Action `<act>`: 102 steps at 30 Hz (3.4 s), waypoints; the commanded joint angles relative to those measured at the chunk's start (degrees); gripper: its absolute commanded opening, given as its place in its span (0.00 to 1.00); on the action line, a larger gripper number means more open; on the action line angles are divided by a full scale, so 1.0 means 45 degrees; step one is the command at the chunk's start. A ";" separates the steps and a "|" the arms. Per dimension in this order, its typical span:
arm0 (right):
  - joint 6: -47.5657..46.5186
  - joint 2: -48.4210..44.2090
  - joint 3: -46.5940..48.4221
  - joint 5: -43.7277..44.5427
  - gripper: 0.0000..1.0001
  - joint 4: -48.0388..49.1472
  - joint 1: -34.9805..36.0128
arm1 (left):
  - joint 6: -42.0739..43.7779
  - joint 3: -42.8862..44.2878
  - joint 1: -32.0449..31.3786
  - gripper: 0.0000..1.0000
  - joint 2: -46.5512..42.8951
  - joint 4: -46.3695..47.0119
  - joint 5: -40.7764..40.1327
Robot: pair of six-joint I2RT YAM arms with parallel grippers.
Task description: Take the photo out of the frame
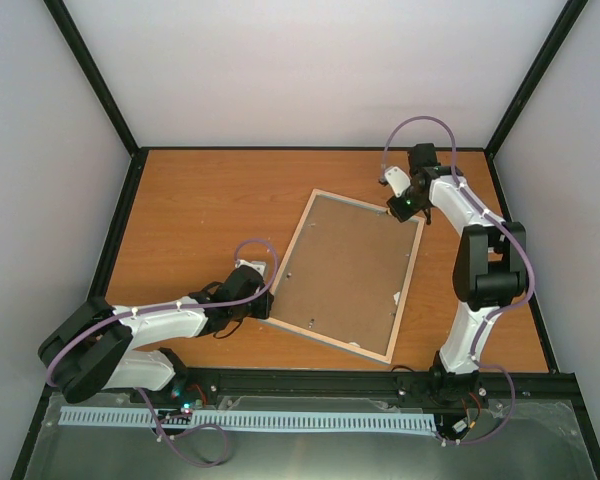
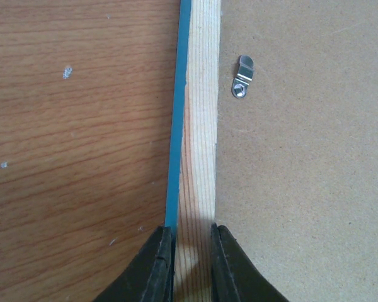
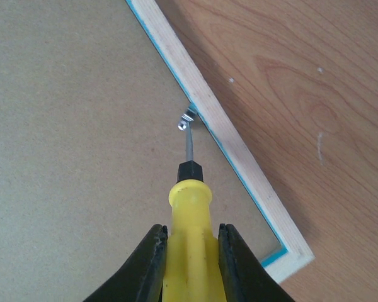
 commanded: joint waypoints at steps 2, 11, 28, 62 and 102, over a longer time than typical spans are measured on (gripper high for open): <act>0.0187 -0.0915 -0.0174 0.0800 0.03 -0.0061 -0.0088 | -0.0187 0.0142 0.0112 0.01 -0.0199 0.0772 0.0047; 0.0241 -0.0894 -0.0268 0.0669 0.03 -0.0143 -0.0099 | -0.0186 0.0148 0.0117 0.01 -0.0185 0.0774 0.0076; 0.0361 0.0612 0.0513 -0.0430 0.03 -0.0273 -0.0054 | -0.0131 0.0230 0.0131 0.01 -0.0022 0.0760 0.0076; 0.1260 -0.5839 -0.4007 -0.4783 0.03 -0.0258 0.0669 | 0.0723 0.2309 0.0312 0.05 0.0348 -0.1642 -0.2969; -0.1343 0.2609 0.2950 -0.0892 0.03 0.0112 -0.2638 | -0.8489 0.4873 -0.2105 0.55 0.3606 -0.3927 -0.1101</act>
